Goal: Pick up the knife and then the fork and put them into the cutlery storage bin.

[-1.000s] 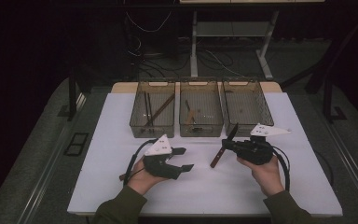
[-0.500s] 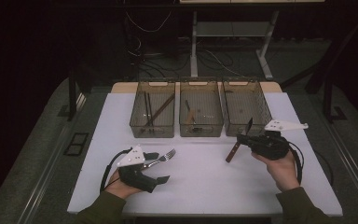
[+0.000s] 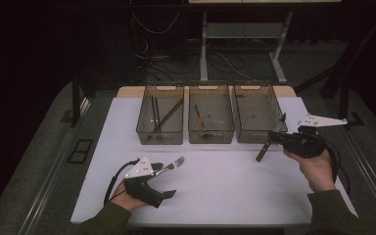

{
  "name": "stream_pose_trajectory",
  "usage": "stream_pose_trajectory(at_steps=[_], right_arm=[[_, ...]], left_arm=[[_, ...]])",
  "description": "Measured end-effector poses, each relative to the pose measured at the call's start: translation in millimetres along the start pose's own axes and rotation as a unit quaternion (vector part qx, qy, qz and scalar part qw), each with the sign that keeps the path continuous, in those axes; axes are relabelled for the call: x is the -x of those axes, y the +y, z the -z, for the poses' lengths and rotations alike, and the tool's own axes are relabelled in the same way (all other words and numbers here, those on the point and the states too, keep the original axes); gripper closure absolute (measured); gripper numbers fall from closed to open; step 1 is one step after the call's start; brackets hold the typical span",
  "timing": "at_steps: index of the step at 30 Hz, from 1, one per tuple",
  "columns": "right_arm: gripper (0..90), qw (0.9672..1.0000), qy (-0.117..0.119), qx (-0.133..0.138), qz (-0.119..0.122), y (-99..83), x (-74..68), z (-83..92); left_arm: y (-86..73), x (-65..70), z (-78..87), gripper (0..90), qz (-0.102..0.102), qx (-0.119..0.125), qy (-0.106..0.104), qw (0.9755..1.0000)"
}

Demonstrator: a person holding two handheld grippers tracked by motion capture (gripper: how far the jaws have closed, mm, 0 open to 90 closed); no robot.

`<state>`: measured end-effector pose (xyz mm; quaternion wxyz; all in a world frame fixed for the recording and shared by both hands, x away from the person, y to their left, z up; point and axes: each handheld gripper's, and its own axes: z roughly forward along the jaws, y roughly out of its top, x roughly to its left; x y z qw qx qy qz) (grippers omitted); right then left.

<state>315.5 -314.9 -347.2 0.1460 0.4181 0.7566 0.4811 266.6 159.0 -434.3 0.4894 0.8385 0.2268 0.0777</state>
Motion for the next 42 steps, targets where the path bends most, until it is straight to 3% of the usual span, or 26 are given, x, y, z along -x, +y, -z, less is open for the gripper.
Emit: stream_pose_trajectory(at_steps=[12,19,26,32,42], right_arm=[[89.2,0.9988,-0.047,0.015,0.005,42.5,23.0,21.6],[89.3,0.9959,-0.090,0.004,0.009,69.0,39.2,17.4],[89.3,0.9920,-0.123,-0.026,-0.001,83.5,60.7,-4.1],[89.3,0.9896,-0.124,-0.070,-0.018,81.9,75.2,-25.4],[89.2,0.9809,-0.125,-0.149,-0.003,70.2,82.7,-48.3]], left_arm=[[0.7,0.9,1.2,0.0,0.000,0.005,-0.003,1.0000],[1.1,1.5,0.3,0.0,-0.005,0.004,-0.005,1.0000],[1.1,1.9,0.1,0.0,-0.003,0.004,-0.008,1.0000],[1.0,2.6,-0.6,0.0,0.000,0.005,-0.010,0.9999],[0.8,3.4,-2.4,0.0,0.000,0.001,-0.013,0.9999]])
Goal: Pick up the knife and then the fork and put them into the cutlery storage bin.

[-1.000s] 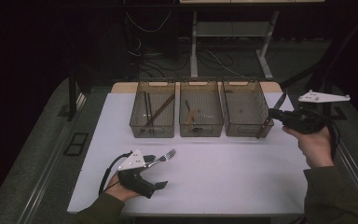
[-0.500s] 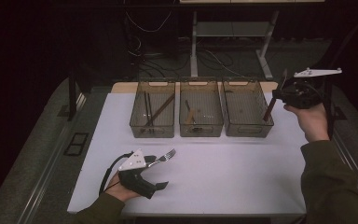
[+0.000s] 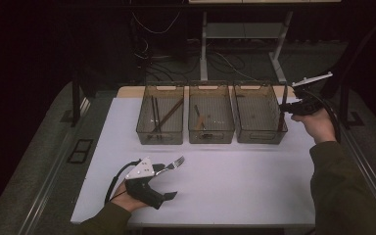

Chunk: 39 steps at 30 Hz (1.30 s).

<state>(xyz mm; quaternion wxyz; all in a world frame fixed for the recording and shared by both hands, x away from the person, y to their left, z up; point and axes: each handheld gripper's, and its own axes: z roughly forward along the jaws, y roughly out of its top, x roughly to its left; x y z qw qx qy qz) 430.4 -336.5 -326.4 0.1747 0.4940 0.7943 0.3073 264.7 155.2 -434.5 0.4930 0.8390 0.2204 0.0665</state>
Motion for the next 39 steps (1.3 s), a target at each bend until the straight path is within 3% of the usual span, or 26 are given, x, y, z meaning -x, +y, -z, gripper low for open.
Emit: stream_pose_trajectory(at_steps=[7,18,25,29,33,39], right_arm=[[89.2,0.9996,0.003,-0.028,0.001,-4.7,-0.2,-19.1],[88.1,0.9999,-0.004,0.003,-0.014,-1.7,-6.4,-47.3],[86.0,0.9998,0.005,-0.001,-0.020,1.2,-11.0,-68.8],[74.3,0.9997,-0.002,-0.004,-0.026,0.7,-11.6,-73.6],[63.4,0.9993,0.008,0.006,-0.036,-0.2,-9.9,-69.2],[46.7,0.9970,0.029,0.053,-0.047,-3.8,-9.7,-49.5]], left_arm=[[-0.2,-0.1,-0.5,0.0,-0.002,-0.005,-0.004,1.0000],[0.5,1.1,-1.5,0.0,-0.005,-0.005,-0.005,1.0000],[0.7,2.1,-1.9,0.0,-0.007,-0.006,-0.007,0.9999],[0.6,1.9,-2.6,0.0,-0.008,-0.006,-0.008,0.9999],[0.7,2.0,-2.8,0.0,-0.008,-0.008,-0.007,0.9999],[0.7,2.3,-2.9,0.0,-0.008,-0.010,-0.005,0.9999]])
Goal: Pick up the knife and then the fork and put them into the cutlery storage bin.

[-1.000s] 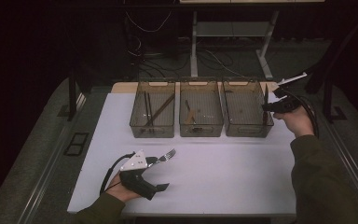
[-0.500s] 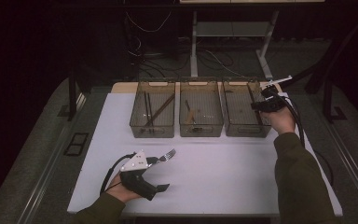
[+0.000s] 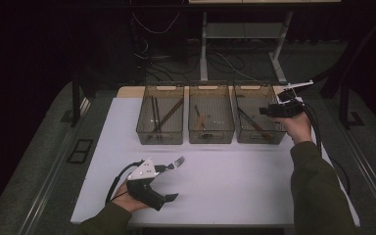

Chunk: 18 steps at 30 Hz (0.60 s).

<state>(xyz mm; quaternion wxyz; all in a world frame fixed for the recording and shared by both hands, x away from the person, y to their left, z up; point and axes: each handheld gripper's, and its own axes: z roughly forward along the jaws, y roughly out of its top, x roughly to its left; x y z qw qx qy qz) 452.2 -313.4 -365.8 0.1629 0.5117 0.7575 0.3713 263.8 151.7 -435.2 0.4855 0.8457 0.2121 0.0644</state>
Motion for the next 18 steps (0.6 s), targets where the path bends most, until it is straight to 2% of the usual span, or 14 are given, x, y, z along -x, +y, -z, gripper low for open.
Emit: stream_pose_trajectory(at_steps=[3,5,7,10,16,18], right_arm=[[38.7,0.9998,0.008,0.020,-0.004,-4.5,-1.5,12.1],[34.7,0.9995,0.004,0.033,0.002,-8.7,-3.6,20.6],[30.7,0.9990,0.013,0.044,0.003,-13.1,-5.9,28.8],[23.6,0.9980,0.019,0.057,0.018,-21.1,-10.8,38.8],[11.0,0.9962,0.026,0.066,0.051,-37.4,-27.6,53.7],[3.0,0.9960,0.028,0.064,0.056,-43.4,-32.3,56.4]], left_arm=[[0.1,-0.1,0.2,0.0,-0.001,-0.001,0.002,1.0000],[0.0,0.0,0.2,0.0,-0.001,-0.001,0.003,1.0000],[0.0,0.0,0.2,0.0,-0.001,-0.001,0.004,1.0000],[-0.1,0.0,-0.5,0.0,0.001,0.000,0.005,1.0000],[-0.1,-0.2,-0.2,0.0,0.003,0.000,0.007,1.0000],[-0.1,-0.3,-0.1,0.0,0.003,0.000,0.008,1.0000]])
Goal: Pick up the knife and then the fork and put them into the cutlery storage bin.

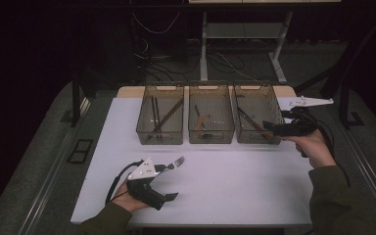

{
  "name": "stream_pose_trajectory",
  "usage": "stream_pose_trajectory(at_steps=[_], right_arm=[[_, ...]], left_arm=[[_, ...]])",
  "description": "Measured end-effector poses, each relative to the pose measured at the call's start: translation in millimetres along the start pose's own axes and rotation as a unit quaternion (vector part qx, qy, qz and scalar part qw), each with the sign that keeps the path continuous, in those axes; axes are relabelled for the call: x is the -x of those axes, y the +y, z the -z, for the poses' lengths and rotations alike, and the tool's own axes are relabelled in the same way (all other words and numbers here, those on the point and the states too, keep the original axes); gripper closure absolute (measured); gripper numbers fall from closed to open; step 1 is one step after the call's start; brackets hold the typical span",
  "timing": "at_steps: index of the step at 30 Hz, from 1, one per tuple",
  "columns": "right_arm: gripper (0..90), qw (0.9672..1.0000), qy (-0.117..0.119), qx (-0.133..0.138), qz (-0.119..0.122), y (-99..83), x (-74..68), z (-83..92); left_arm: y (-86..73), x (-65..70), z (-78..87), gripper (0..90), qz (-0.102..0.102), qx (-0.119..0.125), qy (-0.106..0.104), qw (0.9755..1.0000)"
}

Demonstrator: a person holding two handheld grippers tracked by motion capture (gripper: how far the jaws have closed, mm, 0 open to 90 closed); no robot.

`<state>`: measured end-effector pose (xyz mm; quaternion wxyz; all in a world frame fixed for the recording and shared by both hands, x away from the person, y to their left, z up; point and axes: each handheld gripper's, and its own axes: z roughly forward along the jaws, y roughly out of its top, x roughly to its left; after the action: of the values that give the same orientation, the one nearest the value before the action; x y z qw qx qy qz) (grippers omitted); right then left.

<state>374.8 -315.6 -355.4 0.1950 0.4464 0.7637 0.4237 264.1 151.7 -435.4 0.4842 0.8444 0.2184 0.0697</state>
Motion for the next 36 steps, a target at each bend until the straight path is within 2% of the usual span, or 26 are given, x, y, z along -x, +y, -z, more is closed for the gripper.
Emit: stream_pose_trajectory(at_steps=[7,13,18,22,27,32,36], right_arm=[[3.1,0.9999,0.012,0.005,0.005,-24.0,-16.3,6.6],[3.1,0.9994,0.032,0.013,0.001,-48.6,-31.6,9.3],[3.1,0.9990,0.044,0.003,-0.003,-74.1,-41.5,8.5],[3.1,0.9990,0.044,0.003,0.002,-90.6,-49.7,9.4],[3.1,0.9982,0.057,0.012,0.011,-104.4,-61.9,15.8],[3.1,0.9979,0.061,0.020,0.005,-114.6,-71.2,19.2],[3.1,0.9977,0.065,0.014,0.009,-124.2,-76.3,18.7]], left_arm=[[-0.2,-0.4,0.1,0.0,0.001,0.001,0.002,1.0000],[0.0,-1.6,1.9,0.0,-0.001,-0.002,0.004,1.0000],[-0.2,-2.2,1.5,0.0,-0.003,-0.002,0.005,1.0000],[0.0,-2.2,2.6,0.0,-0.003,-0.003,0.007,1.0000],[-0.4,-3.2,2.9,0.0,-0.006,-0.005,0.008,0.9999],[-0.1,-2.9,3.1,0.0,-0.004,-0.008,0.013,0.9999],[0.1,-3.2,2.7,0.0,-0.002,-0.010,0.016,0.9998]])
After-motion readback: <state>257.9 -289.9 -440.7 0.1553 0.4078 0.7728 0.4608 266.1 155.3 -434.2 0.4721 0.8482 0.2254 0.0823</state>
